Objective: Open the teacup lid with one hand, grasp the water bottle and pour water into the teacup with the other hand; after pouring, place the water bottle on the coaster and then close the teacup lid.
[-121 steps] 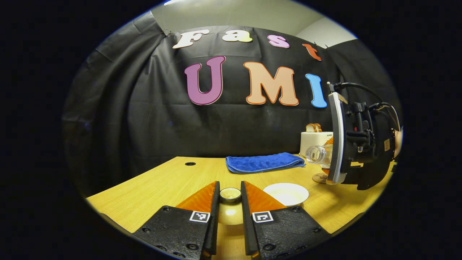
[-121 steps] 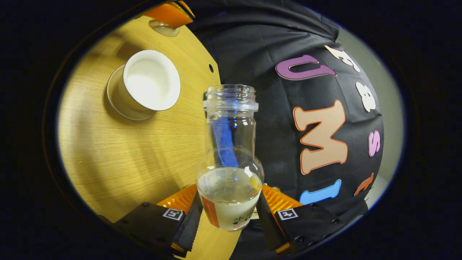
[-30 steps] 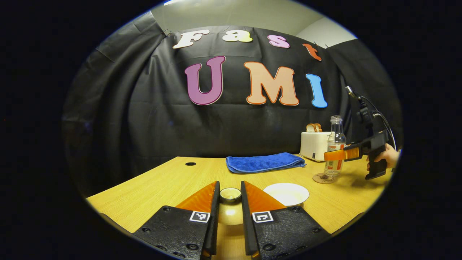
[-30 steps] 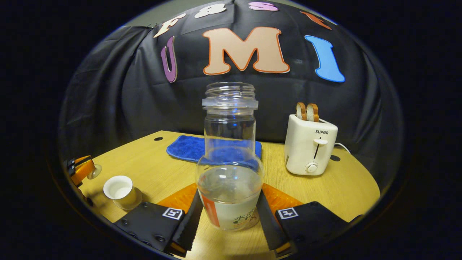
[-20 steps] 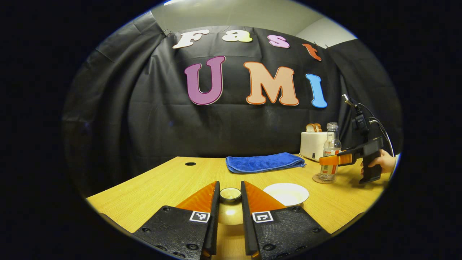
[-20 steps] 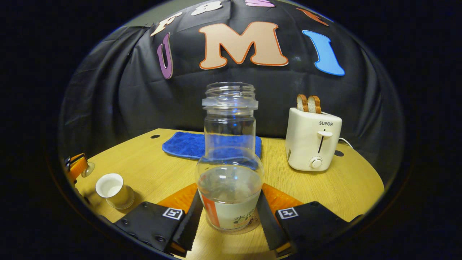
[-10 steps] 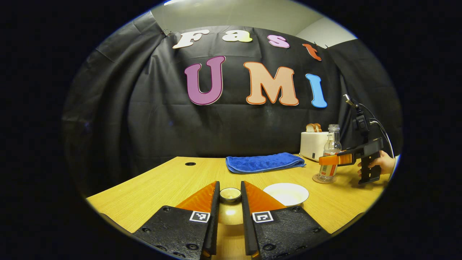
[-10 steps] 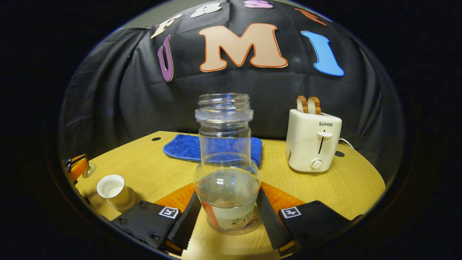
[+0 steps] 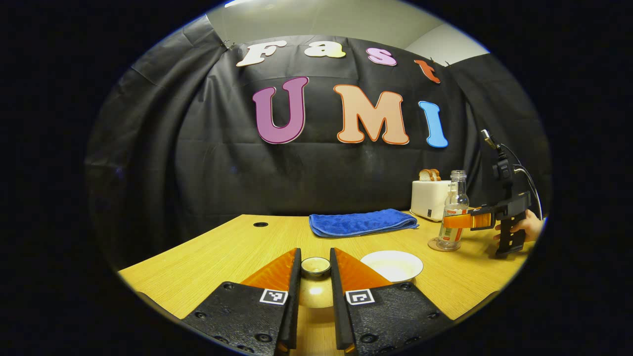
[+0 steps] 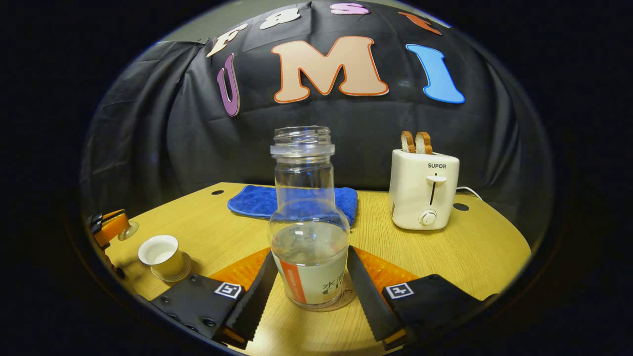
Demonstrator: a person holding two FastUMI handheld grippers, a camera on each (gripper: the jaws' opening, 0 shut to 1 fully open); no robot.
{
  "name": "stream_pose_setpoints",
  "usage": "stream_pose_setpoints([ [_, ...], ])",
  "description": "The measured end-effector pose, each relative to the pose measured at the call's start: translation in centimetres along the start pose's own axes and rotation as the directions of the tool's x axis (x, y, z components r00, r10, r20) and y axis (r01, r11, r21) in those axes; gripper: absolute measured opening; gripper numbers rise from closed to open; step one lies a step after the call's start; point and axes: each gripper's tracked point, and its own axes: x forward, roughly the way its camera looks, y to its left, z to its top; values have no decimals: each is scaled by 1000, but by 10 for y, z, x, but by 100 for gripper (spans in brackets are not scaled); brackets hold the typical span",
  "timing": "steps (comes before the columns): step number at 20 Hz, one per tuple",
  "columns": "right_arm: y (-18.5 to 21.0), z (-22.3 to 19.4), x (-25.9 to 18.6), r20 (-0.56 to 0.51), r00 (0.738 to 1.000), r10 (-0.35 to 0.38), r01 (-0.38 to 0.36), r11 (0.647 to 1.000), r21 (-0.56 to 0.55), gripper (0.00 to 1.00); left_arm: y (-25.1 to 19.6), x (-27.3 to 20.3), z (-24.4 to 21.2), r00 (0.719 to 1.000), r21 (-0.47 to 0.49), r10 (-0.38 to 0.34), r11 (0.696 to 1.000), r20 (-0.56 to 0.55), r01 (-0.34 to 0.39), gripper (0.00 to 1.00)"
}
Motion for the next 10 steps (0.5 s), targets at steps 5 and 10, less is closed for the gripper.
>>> stream_pose_setpoints([
  [5,-2,-1,-13,22,1000,-4,5,1000,-16,89,-1,1,-1,1000,0,-9,1000,0,9,28],
  [10,-1,-8,-27,36,999,-3,3,1000,-14,86,-6,4,1,1000,-1,-28,1000,3,28,28],
])
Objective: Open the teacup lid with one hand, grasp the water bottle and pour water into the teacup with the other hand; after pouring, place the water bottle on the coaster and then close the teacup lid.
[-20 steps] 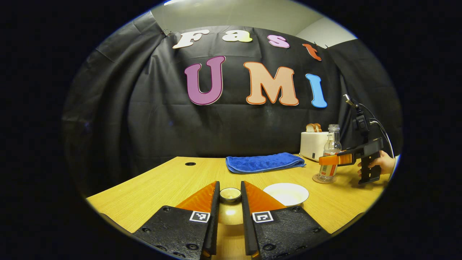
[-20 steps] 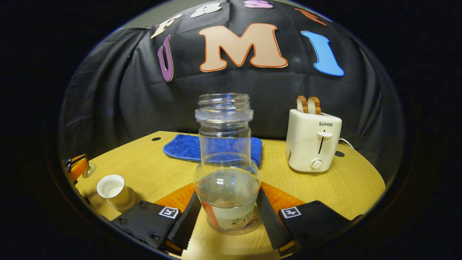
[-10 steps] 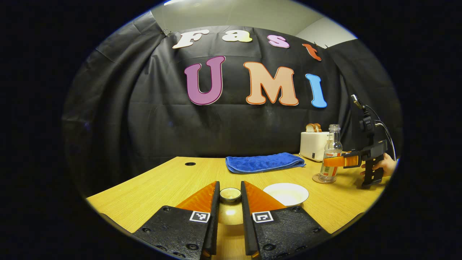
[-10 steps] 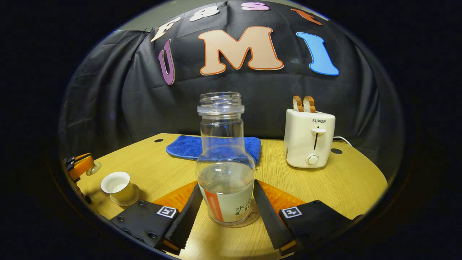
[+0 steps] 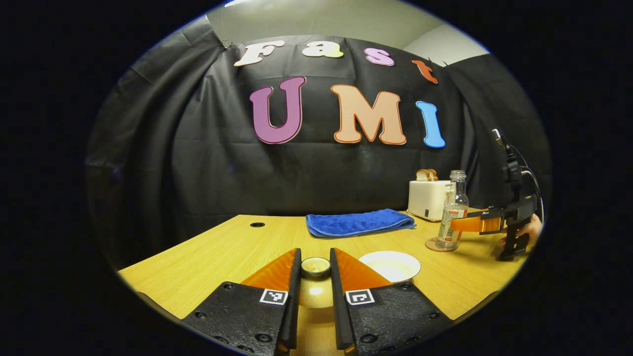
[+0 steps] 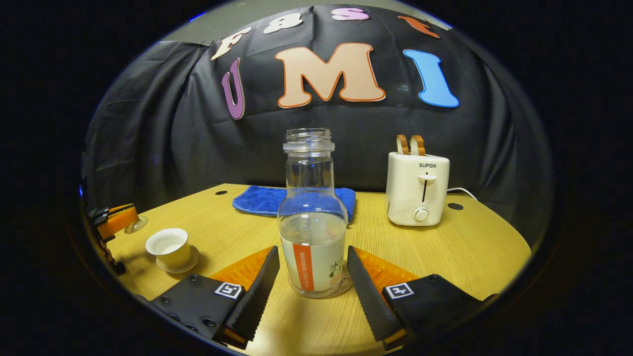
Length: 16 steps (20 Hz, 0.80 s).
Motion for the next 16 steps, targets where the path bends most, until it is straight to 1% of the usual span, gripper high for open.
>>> stream_pose_setpoints([
  [2,-5,0,-8,11,1000,-13,13,1000,-5,89,-4,7,-1,1000,1,-17,1000,-2,17,28],
  [3,-6,-1,-10,14,1000,-16,16,1000,-5,89,-8,10,-1,1000,1,-31,1000,-1,31,28],
  [5,-10,-3,-16,20,1000,-21,21,1000,1,89,-17,18,-1,998,1,-64,998,-4,64,28],
  [6,-11,-4,-19,22,999,-24,24,1000,1,85,-22,21,-1,997,0,-80,997,-3,80,28],
  [8,-15,-3,-25,33,999,-30,30,1000,-2,85,-33,27,-2,993,-2,-120,993,-4,120,28],
  [9,-16,-2,-27,40,999,-32,32,999,-6,89,-38,28,-2,990,-2,-140,990,-5,140,28],
  [13,-23,0,-35,64,997,-42,42,999,-5,89,-56,32,-2,976,-3,-219,976,-2,219,28],
  [14,-25,1,-37,73,996,-45,45,999,-2,85,-60,33,-1,972,-2,-236,972,-1,236,28],
  [16,-27,5,-43,102,994,-51,52,999,-7,86,-67,32,0,964,-1,-267,964,-1,267,28],
])
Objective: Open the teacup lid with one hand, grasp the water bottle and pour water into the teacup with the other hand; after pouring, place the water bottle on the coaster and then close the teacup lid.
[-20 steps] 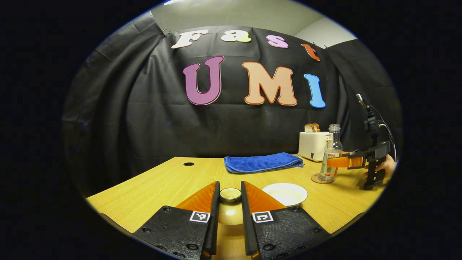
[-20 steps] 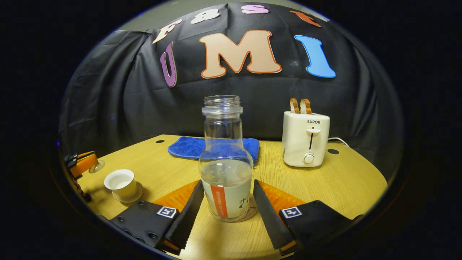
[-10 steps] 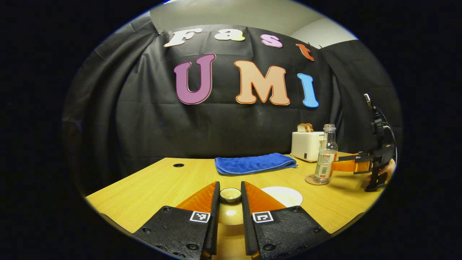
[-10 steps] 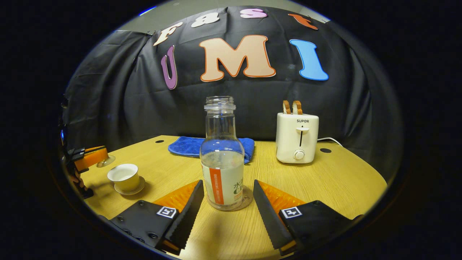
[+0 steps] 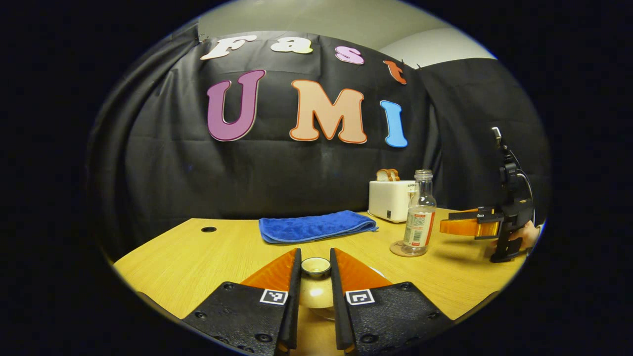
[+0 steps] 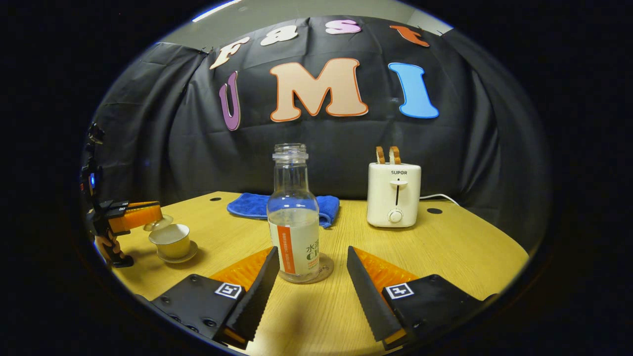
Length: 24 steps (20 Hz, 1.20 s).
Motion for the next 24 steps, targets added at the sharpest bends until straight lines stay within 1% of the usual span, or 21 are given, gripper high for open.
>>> stream_pose_setpoints([
  [4,-5,10,-13,69,997,-17,17,1000,5,85,-13,6,-2,998,-3,-55,998,-2,55,28],
  [5,-7,11,-15,78,997,-25,25,1000,10,88,-15,6,-1,998,-3,-64,998,-3,64,28],
  [8,-8,16,-23,115,993,-28,27,1000,12,89,-24,8,-2,995,1,-100,995,-10,100,28],
  [9,-10,19,-27,137,990,-35,33,999,13,89,-25,10,-5,994,5,-107,994,-21,107,28],
  [10,-12,22,-29,153,987,-44,43,999,11,85,-27,10,-7,993,10,-114,993,-34,114,29],
  [11,-13,18,-31,145,988,-46,45,999,12,92,-30,10,-9,991,18,-127,992,-52,128,28],
  [12,-13,19,-33,149,988,-46,44,999,13,88,-32,11,-11,988,23,-138,990,-67,140,28],
  [13,-15,19,-34,147,988,-54,53,999,13,89,-35,13,-14,986,29,-145,988,-86,148,28],
  [15,-18,20,-36,148,987,-63,61,998,14,89,-33,15,-19,984,39,-140,989,-114,145,29],
  [17,-20,19,-37,148,986,-75,73,997,16,89,-30,15,-17,986,38,-124,991,-115,129,30],
  [18,-21,20,-37,147,986,-80,79,997,16,85,-29,14,-15,987,35,-122,991,-105,126,30],
  [20,-21,20,-36,147,986,-83,82,997,17,92,-28,12,-13,989,31,-114,993,-89,117,31],
  [21,-21,20,-37,147,985,-87,85,996,17,89,-26,11,-11,992,27,-103,994,-79,105,32],
  [22,-23,20,-37,147,985,-92,91,996,18,89,-23,10,-9,993,23,-95,995,-68,97,38],
  [23,-24,20,-36,146,984,-98,96,995,18,89,-21,10,-8,995,17,-86,996,-59,88,54],
  [24,-25,20,-36,147,984,-102,100,995,19,89,-19,9,-7,996,11,-75,997,-49,75,62],
])
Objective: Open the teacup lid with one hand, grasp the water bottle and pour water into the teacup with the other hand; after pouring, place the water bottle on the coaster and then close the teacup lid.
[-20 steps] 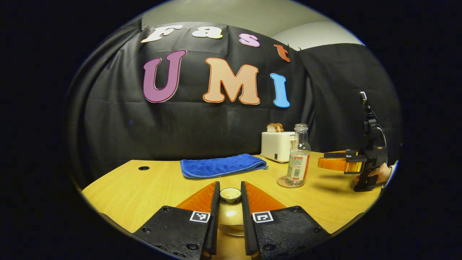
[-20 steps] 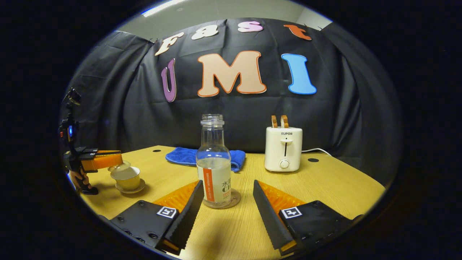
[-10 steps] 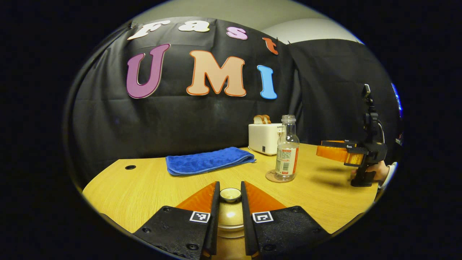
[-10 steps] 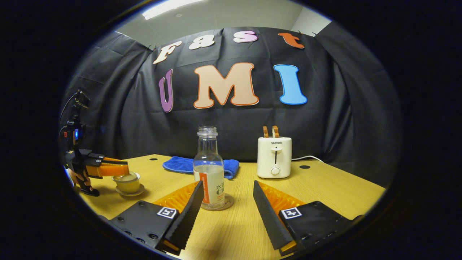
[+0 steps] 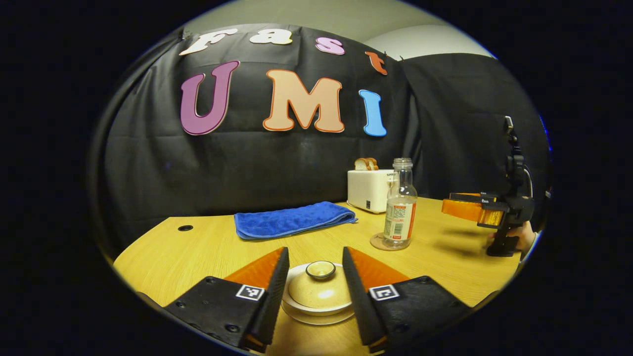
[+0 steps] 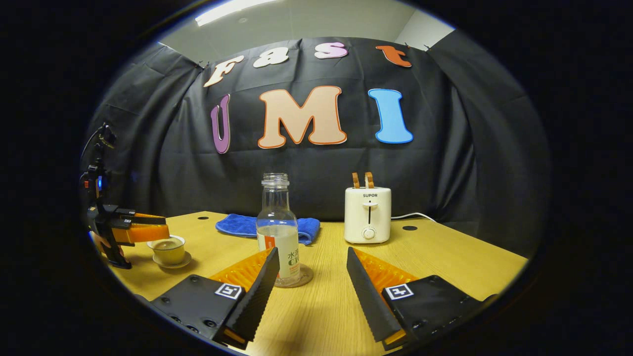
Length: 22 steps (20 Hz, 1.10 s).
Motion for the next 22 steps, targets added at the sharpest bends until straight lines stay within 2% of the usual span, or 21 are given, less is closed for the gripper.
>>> stream_pose_setpoints([
  [1,0,0,-1,0,1000,-1,1,1000,0,92,2,-1,1,1000,-5,12,1000,8,-12,69],
  [4,0,1,-1,0,1000,-1,1,1000,0,85,9,-5,6,998,-18,54,998,37,-53,76],
  [5,0,0,-1,1,1000,-1,1,1000,0,89,10,-6,7,997,-16,63,998,46,-62,83],
  [9,-3,1,-1,2,1000,-17,17,1000,-1,85,20,-11,5,992,-19,123,992,40,-122,90],
  [11,-6,1,-1,5,999,-33,33,999,-1,89,29,-18,5,984,-20,175,984,42,-175,91],
  [16,-12,2,-2,7,998,-64,64,998,-2,89,51,-39,5,949,-24,312,950,39,-311,91],
  [17,-13,2,-3,7,998,-67,67,998,-2,92,57,-43,4,939,-24,342,940,37,-341,91],
  [18,-13,2,-3,7,998,-70,70,998,-3,85,63,-49,4,926,-25,375,927,36,-375,92],
  [20,-17,3,-5,7,996,-84,84,996,-3,89,72,-58,3,901,-27,431,902,34,-431,92],
  [22,-23,3,-8,8,994,-110,110,994,-4,89,72,-64,3,892,-26,451,892,34,-451,91],
])
